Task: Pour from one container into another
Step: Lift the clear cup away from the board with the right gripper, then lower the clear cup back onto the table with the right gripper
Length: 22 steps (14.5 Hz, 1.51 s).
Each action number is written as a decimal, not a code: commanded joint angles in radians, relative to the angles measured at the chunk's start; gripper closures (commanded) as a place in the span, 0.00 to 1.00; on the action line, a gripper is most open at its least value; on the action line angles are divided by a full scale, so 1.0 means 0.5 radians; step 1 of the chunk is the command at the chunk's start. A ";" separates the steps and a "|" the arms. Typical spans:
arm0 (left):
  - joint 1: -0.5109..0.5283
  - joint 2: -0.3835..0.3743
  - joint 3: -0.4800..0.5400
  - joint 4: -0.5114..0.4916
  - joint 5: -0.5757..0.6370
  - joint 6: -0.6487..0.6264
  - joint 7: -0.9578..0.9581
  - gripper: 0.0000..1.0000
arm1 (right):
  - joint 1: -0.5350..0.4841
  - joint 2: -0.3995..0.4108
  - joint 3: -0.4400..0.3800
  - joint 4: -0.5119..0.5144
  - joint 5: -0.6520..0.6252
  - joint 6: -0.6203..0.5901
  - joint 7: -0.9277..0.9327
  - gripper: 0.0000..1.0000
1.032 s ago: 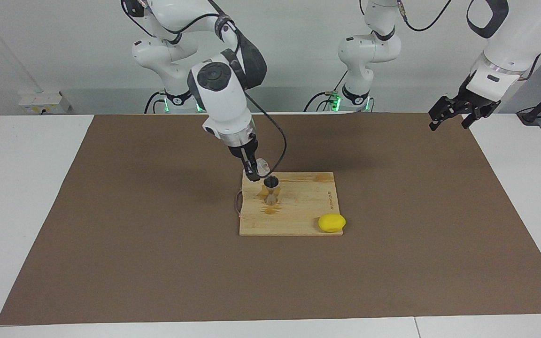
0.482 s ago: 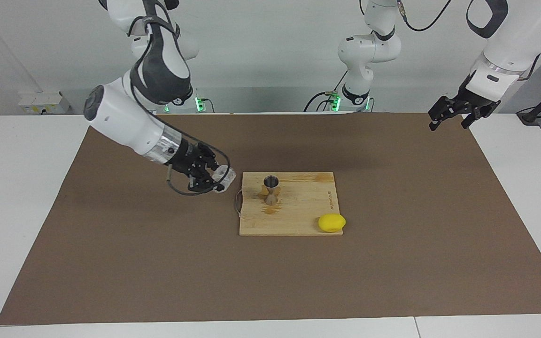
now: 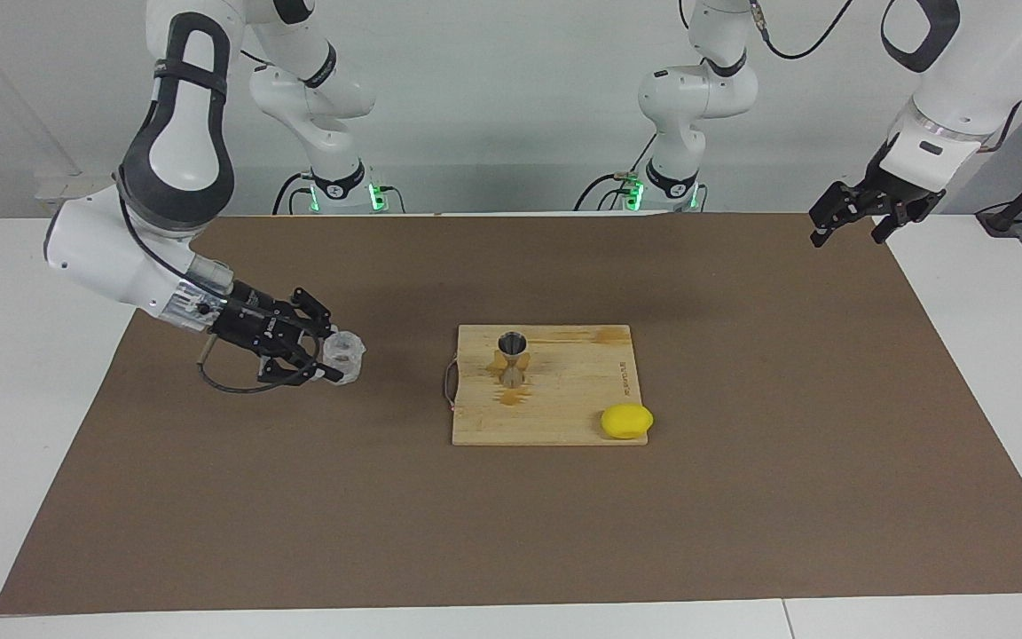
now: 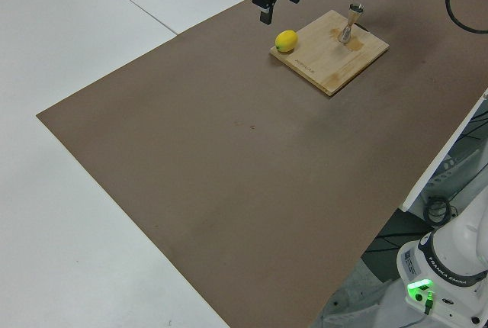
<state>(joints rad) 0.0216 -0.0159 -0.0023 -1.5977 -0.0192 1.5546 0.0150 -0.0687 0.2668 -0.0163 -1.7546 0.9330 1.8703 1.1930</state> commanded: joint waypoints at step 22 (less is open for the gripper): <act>0.027 -0.045 -0.029 -0.048 0.038 0.002 -0.015 0.00 | -0.455 0.516 0.165 -0.329 0.490 -0.074 -1.051 1.00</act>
<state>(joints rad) 0.0216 -0.0159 -0.0024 -1.5977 -0.0192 1.5546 0.0150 -0.2796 0.5162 0.0538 -1.9115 1.1517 1.8435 0.7075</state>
